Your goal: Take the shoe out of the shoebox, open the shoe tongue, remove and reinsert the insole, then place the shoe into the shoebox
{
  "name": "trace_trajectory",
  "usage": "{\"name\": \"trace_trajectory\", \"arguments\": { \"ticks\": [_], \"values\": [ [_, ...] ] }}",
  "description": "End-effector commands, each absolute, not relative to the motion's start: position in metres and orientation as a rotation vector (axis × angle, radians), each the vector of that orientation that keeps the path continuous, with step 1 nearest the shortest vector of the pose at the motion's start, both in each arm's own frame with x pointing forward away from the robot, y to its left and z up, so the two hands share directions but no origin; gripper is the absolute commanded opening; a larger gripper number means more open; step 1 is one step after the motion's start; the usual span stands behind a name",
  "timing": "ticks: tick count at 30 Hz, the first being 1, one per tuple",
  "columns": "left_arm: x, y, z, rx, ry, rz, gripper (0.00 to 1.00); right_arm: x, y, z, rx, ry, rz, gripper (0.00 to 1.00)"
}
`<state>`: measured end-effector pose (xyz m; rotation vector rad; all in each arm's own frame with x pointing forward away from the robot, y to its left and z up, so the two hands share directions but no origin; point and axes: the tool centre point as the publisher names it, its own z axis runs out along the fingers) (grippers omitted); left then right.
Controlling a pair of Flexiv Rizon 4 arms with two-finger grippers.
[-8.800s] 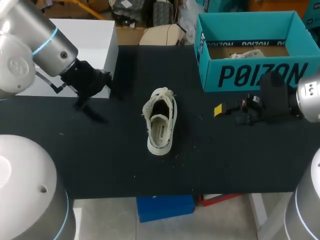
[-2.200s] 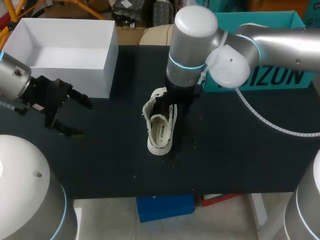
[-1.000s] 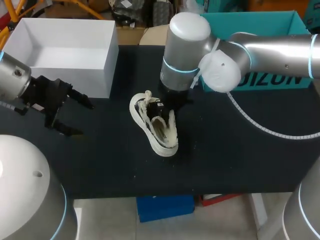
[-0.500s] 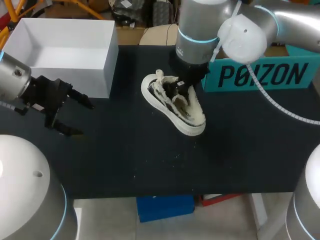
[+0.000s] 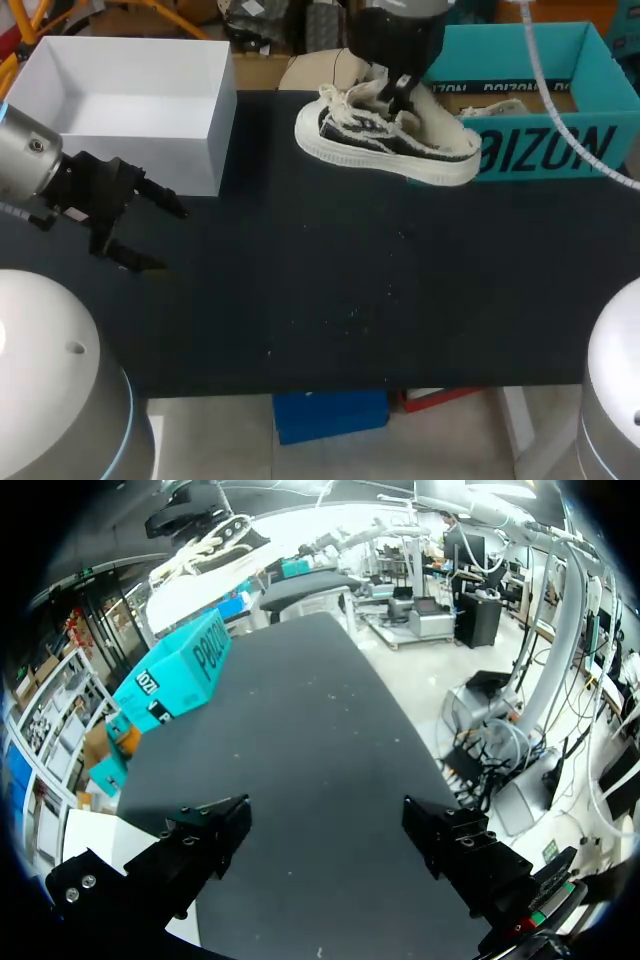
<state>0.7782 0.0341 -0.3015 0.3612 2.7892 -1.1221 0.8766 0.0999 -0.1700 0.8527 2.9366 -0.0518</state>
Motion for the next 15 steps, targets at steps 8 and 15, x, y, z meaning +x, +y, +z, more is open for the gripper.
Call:
{"name": "trace_trajectory", "arguments": {
  "ticks": [8,15],
  "values": [
    [0.7774,0.0335,-0.3018,0.359,2.790,-1.116,1.00,0.8778,0.1046,-0.1470,0.313,3.044,-0.225,0.00],
    [0.7774,0.0335,-0.3018,0.359,2.790,-1.116,1.00,0.8872,0.1035,-0.1468,0.344,3.020,-0.208,0.00]
  ]
}}
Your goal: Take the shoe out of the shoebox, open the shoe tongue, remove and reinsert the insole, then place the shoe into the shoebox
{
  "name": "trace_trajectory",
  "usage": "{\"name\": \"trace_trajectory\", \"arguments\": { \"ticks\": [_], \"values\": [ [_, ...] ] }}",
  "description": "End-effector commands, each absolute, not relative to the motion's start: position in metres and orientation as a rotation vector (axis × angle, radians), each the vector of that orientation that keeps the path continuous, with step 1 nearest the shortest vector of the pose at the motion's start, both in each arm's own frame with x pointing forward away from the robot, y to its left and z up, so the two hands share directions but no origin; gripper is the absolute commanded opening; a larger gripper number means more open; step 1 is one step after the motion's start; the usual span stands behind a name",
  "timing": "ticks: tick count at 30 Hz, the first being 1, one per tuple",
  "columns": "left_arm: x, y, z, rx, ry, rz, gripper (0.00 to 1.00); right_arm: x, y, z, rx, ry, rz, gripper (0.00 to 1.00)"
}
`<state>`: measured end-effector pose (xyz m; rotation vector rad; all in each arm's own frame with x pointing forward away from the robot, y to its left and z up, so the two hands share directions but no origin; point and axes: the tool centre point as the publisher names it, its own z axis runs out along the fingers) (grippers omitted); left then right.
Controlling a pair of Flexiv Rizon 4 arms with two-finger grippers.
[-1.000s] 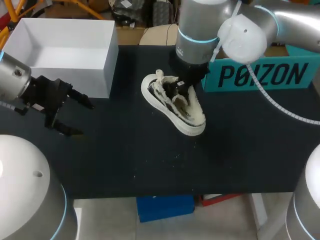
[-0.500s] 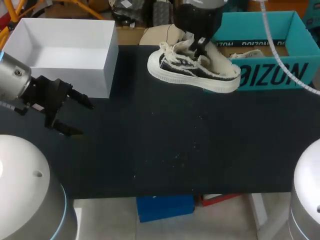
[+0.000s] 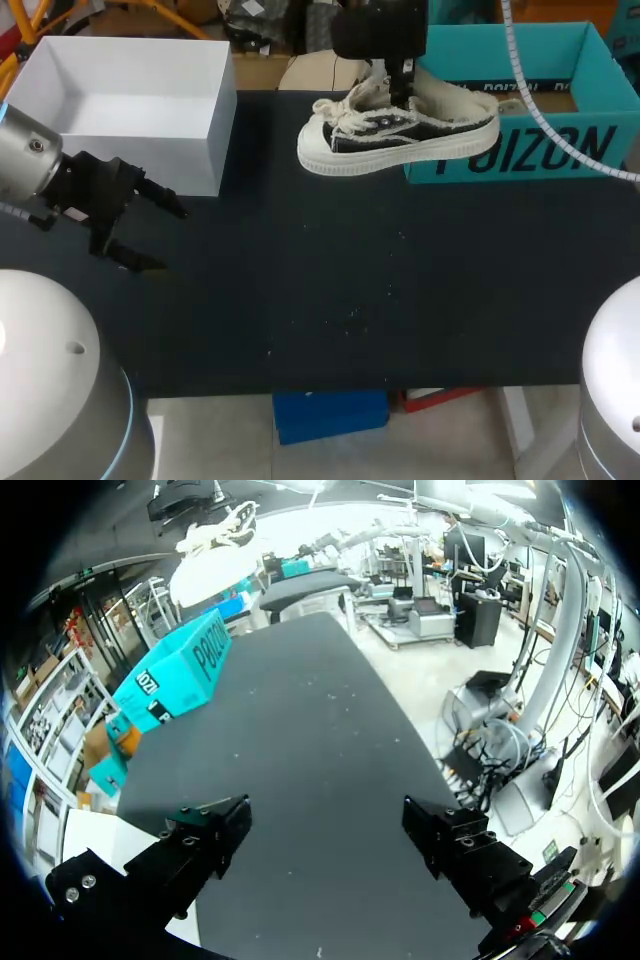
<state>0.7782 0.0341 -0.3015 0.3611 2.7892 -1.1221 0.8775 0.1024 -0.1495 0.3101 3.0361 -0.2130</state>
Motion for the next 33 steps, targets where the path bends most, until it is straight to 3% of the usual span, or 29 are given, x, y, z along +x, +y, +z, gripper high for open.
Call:
{"name": "trace_trajectory", "arguments": {
  "ticks": [1,15,33],
  "values": [
    [0.777,0.033,-0.302,0.359,2.790,-1.116,1.00,0.891,0.099,-0.148,0.355,3.010,-0.187,0.00],
    [0.777,0.033,-0.302,0.359,2.790,-1.116,1.00,0.978,0.001,-0.160,0.044,2.979,-0.153,0.00],
    [0.777,0.033,-0.302,0.359,2.790,-1.116,1.00,1.150,-0.102,-0.167,-0.034,2.965,-0.107,0.00]
  ]
}}
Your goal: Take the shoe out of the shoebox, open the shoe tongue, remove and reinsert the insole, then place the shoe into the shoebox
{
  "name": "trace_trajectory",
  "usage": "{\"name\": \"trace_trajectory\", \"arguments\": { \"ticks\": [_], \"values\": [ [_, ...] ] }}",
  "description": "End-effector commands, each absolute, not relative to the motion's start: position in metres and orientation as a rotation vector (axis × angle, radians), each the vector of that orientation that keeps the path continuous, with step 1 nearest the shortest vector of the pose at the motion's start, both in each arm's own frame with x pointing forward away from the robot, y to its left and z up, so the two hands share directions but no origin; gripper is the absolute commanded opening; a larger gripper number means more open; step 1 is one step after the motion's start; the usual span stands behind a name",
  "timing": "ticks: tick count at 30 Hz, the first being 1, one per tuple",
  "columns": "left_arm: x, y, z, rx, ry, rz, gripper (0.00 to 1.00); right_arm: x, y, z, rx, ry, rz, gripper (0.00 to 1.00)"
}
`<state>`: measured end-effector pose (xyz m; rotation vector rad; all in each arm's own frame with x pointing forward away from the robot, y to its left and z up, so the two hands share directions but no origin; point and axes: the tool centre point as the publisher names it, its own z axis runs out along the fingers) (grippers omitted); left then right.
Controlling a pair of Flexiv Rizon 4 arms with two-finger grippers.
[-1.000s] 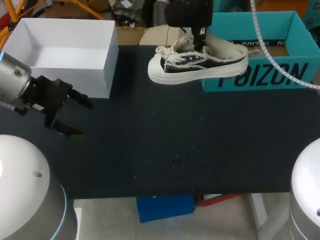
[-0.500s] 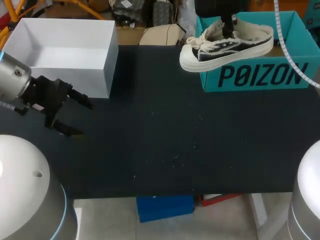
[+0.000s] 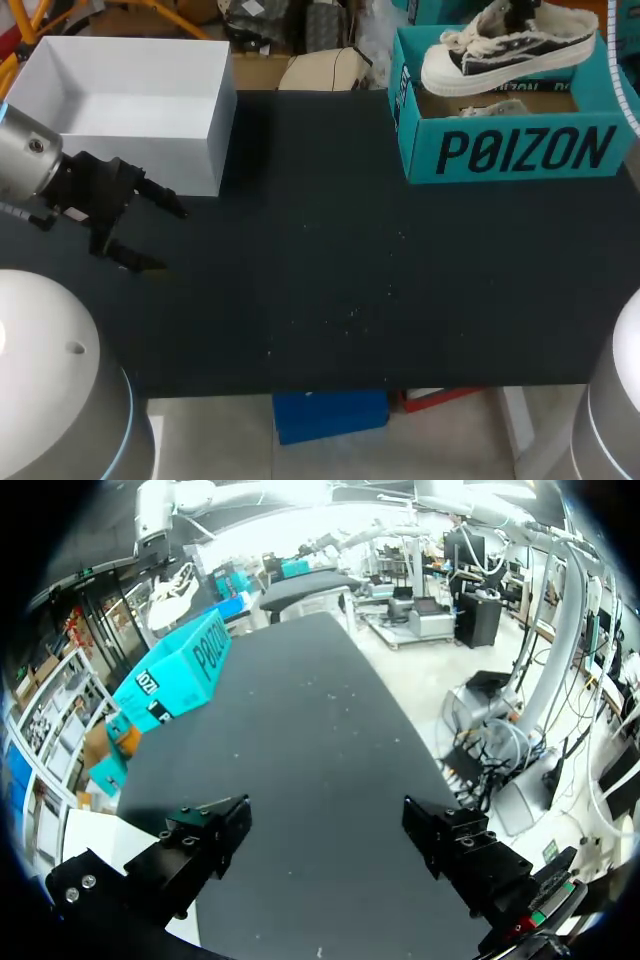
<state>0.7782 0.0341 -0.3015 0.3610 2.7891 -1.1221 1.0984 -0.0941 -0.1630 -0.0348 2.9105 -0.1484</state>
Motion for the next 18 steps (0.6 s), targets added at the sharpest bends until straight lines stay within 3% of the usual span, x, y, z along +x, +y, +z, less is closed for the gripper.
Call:
{"name": "trace_trajectory", "arguments": {
  "ticks": [1,18],
  "values": [
    [0.777,0.033,-0.302,0.359,2.790,-1.116,1.00,1.156,-0.103,-0.167,-0.032,2.965,-0.104,0.00],
    [0.777,0.033,-0.302,0.359,2.790,-1.116,1.00,1.264,-0.144,-0.211,0.035,3.007,-0.122,0.00]
  ]
}}
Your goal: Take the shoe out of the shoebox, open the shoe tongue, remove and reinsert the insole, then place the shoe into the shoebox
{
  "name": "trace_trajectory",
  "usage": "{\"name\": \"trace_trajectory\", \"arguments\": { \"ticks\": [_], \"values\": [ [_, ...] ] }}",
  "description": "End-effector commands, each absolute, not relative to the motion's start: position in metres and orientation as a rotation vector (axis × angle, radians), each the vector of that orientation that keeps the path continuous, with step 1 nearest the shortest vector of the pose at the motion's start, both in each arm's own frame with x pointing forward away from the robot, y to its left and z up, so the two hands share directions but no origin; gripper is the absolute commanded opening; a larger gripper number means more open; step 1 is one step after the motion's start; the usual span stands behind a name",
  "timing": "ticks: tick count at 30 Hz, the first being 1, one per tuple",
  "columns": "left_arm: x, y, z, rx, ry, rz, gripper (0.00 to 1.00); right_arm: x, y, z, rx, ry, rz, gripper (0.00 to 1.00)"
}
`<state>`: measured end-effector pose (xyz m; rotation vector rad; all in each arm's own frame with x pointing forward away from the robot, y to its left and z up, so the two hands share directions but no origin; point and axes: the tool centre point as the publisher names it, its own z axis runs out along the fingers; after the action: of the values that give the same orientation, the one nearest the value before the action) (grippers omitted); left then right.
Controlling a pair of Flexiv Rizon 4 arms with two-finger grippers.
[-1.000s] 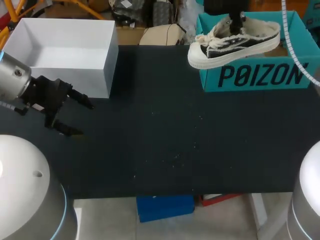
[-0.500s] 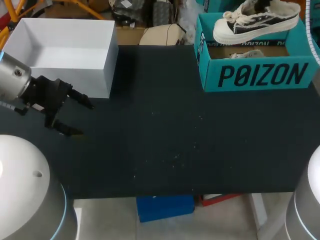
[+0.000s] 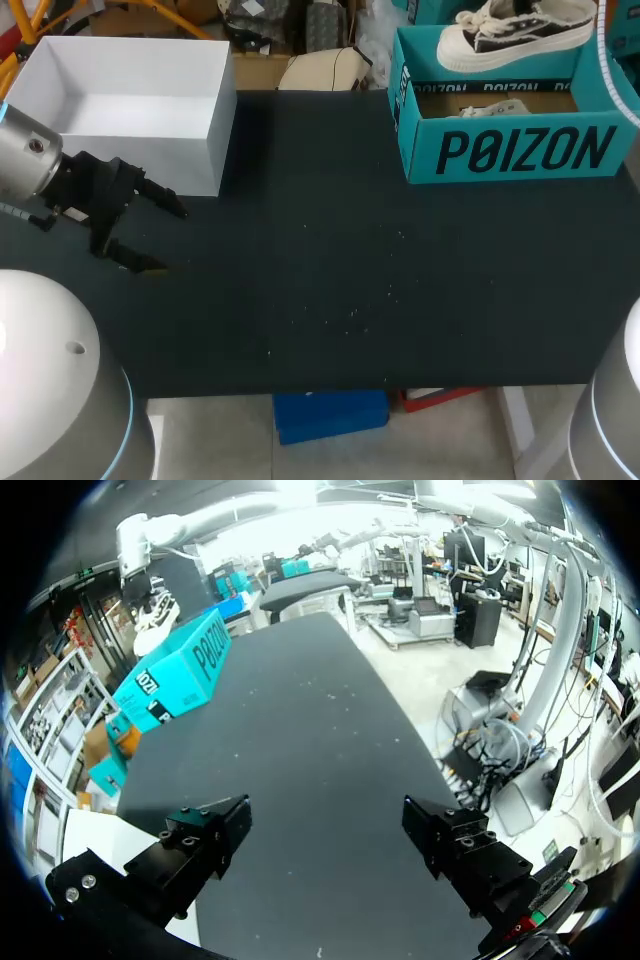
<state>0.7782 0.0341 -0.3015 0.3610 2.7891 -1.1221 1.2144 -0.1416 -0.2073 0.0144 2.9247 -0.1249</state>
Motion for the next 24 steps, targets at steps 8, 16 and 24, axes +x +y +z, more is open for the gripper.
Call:
{"name": "trace_trajectory", "arguments": {
  "ticks": [8,16,24],
  "values": [
    [0.777,0.033,-0.302,0.359,2.790,-1.116,1.00,1.277,-0.150,-0.236,0.074,3.015,-0.125,0.00],
    [0.777,0.033,-0.302,0.359,2.790,-1.116,1.00,1.269,-0.145,-0.268,0.102,3.026,-0.070,0.00],
    [0.777,0.033,-0.302,0.359,2.790,-1.116,1.00,1.262,-0.141,-0.294,0.123,3.029,-0.056,0.00]
  ]
}}
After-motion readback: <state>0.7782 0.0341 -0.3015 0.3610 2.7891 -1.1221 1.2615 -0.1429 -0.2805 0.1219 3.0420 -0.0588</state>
